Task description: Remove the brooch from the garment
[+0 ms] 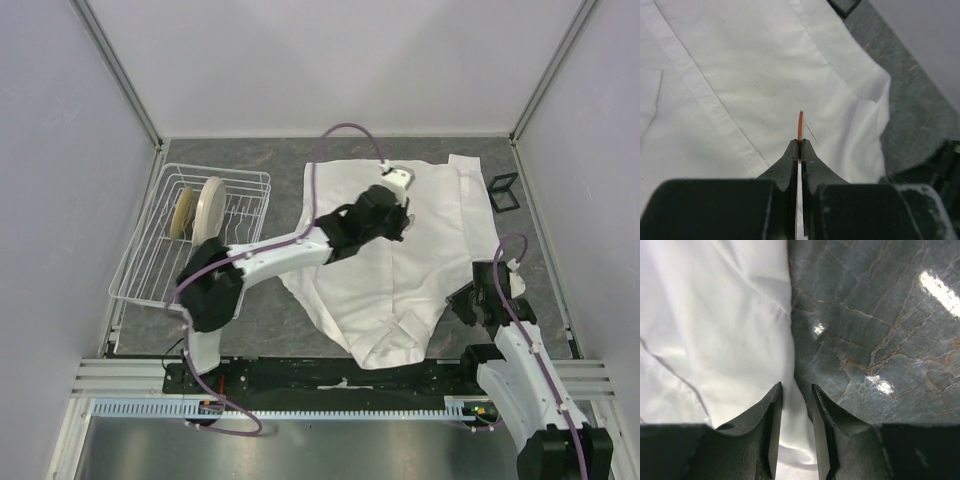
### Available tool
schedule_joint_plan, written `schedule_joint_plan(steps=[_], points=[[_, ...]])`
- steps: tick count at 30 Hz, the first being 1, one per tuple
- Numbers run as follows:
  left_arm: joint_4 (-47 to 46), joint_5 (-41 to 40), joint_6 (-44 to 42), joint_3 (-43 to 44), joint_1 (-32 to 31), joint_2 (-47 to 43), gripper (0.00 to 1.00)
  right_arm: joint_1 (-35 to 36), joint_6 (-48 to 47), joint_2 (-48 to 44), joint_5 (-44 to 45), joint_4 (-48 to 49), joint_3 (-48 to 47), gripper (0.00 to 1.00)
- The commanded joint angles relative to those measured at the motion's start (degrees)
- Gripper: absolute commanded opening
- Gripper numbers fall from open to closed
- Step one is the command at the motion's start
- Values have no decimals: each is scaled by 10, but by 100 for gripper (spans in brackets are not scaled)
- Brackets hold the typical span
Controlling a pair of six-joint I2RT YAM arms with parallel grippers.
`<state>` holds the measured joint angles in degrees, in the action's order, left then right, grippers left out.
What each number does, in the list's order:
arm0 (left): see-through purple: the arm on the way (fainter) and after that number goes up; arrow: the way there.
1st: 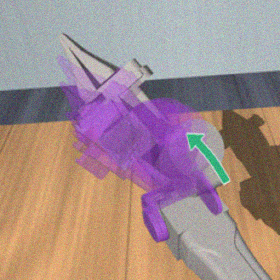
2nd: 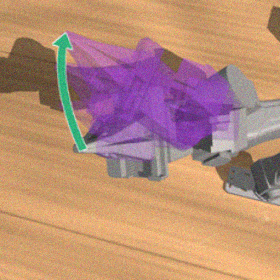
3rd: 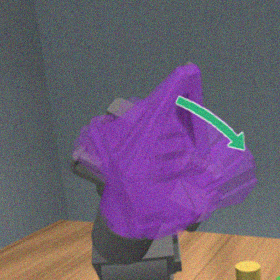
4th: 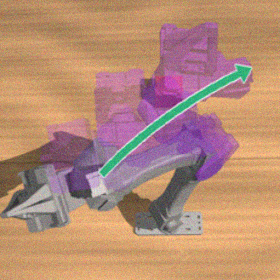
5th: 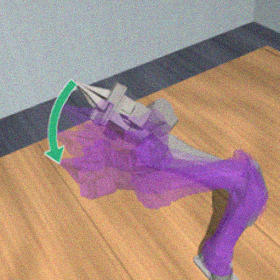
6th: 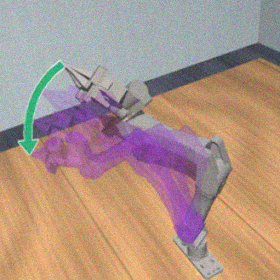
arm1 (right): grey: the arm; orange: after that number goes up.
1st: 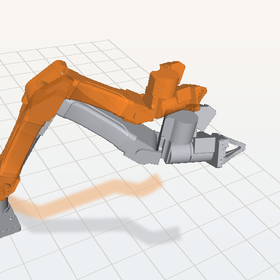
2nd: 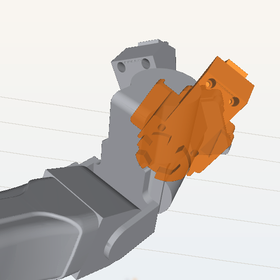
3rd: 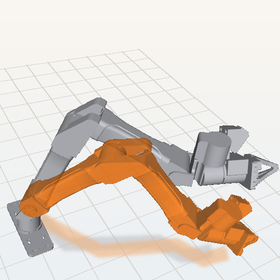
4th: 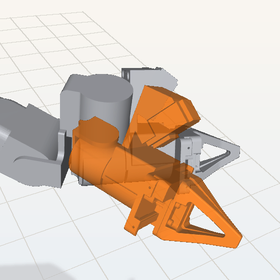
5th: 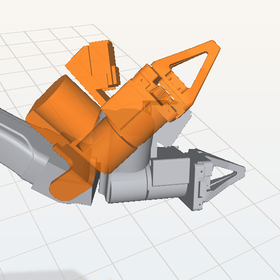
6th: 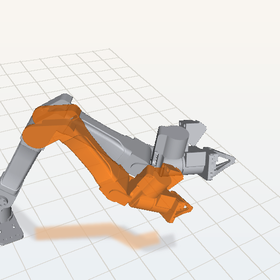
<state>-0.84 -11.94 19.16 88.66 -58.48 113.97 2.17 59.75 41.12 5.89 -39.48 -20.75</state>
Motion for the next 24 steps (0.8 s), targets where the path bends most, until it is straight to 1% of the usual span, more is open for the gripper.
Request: schedule_joint_plan(steps=[1,2,3,4,6,8,9,11,12,13,14,15,16,17,18,21,22,24], points=[[5,117,105,-75,49,-163,2,-1,-66,-52,-34,-22,-65,41],[5,144,119,-94,64,-186,2,-1,-134,-60,-57,-7,-81,43],[5,175,127,-129,70,-222,2,-1,-157,-67,-80,13,-87,46],[5,185,136,-145,74,-241,2,-1,-179,-72,-115,26,-91,50],[5,199,145,-185,80,-287,2,-1,-214,-61,-145,48,-102,55],[22,213,161,-206,84,-311,2,-1,-219,-26,-162,49,-114,56],[22,220,166,-225,84,-325,2,-2,-211,-15,-170,69,-112,56],[22,239,178,-242,85,-356,2,-1,-205,25,-195,103,-95,52],[22,244,180,-255,85,-364,2,-1,-205,45,-193,128,-91,49],[22,244,183,-261,85,-382,2,-2,-202,86,-183,132,-90,42],[23,243,183,-265,85,-389,2,-1,-198,104,-162,130,-88,38],[27,238,183,-272,85,-395,2,-1,-193,119,-116,114,-88,30],[29,240,181,-273,85,-401,2,-1,-166,139,-79,95,-89,16],[34,239,178,-274,85,-409,2,-2,-150,141,-45,78,-86,12],[39,236,178,-276,85,-414,2,-1,-133,139,8,49,-83,9],[41,239,177,-282,86,-427,2,-2,-70,112,69,9,-58,9],[41,242,176,-282,86,-428,2,-2,-57,98,72,10,-48,9],[42,252,174,-282,88,-431,2,-2,-52,88,51,18,-26,12]])
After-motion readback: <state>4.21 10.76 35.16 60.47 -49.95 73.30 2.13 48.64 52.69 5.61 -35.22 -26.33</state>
